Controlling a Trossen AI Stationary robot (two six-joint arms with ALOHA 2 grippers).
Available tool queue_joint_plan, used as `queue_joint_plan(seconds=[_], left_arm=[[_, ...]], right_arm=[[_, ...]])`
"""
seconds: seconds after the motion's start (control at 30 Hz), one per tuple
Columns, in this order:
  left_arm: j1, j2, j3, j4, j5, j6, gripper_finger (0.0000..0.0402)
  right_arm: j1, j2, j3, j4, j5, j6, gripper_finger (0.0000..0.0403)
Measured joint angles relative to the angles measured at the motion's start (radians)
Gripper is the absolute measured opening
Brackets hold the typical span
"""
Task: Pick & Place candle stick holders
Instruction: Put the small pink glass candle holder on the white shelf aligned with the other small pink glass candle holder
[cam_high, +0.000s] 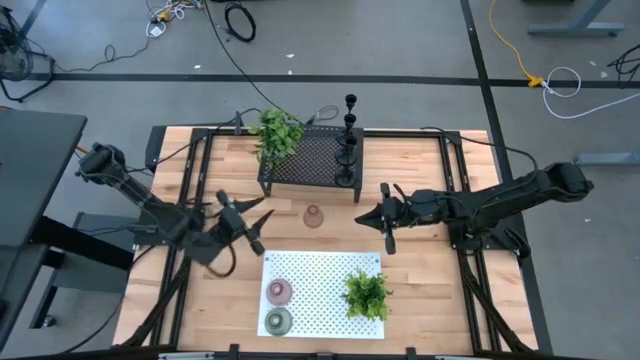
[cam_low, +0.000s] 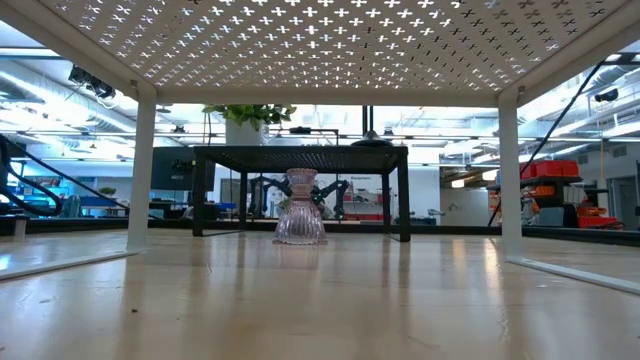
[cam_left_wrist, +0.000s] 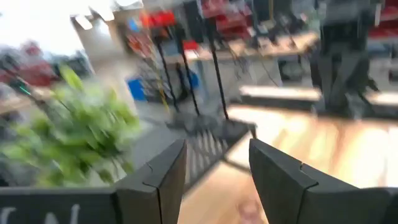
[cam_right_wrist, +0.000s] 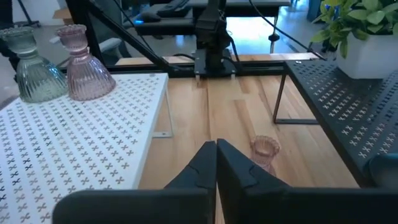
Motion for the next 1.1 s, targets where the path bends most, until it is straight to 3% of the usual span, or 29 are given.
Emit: queue_joint_plan(seconds=[0.1, 0.2, 0.33, 0.6, 0.87, 1.1], left_arm=[[0.091, -0.032, 0.0, -0.314, 0.167, -0.287, 0.0177], [0.158, -0.036, -0.001, -0.558, 0.233, -0.55, 0.0177], [0.209, -0.03, -0.001, -0.7, 0.391, -0.662, 0.0177], [0.302, 0.009, -0.133, -0.59, 0.515, -0.661, 0.0177], [0.4, 0.008, -0.302, -0.159, 0.599, -0.481, 0.0177], [0.492, 0.012, -0.372, -0.061, 0.659, -0.454, 0.0177]], right_arm=[[0.01, -0.002, 0.0, 0.003, -0.001, -0.01, 0.0008], [0.024, -0.008, 0.0, 0.002, -0.001, -0.022, 0.0008], [0.025, -0.023, 0.0, 0.007, 0.0, -0.034, 0.0009], [0.025, -0.057, 0.0, 0.013, 0.0, -0.071, 0.0009], [0.025, -0.06, 0.0, 0.01, -0.001, -0.071, 0.0009], [0.025, -0.06, 0.0, 0.011, -0.002, -0.072, 0.0009]])
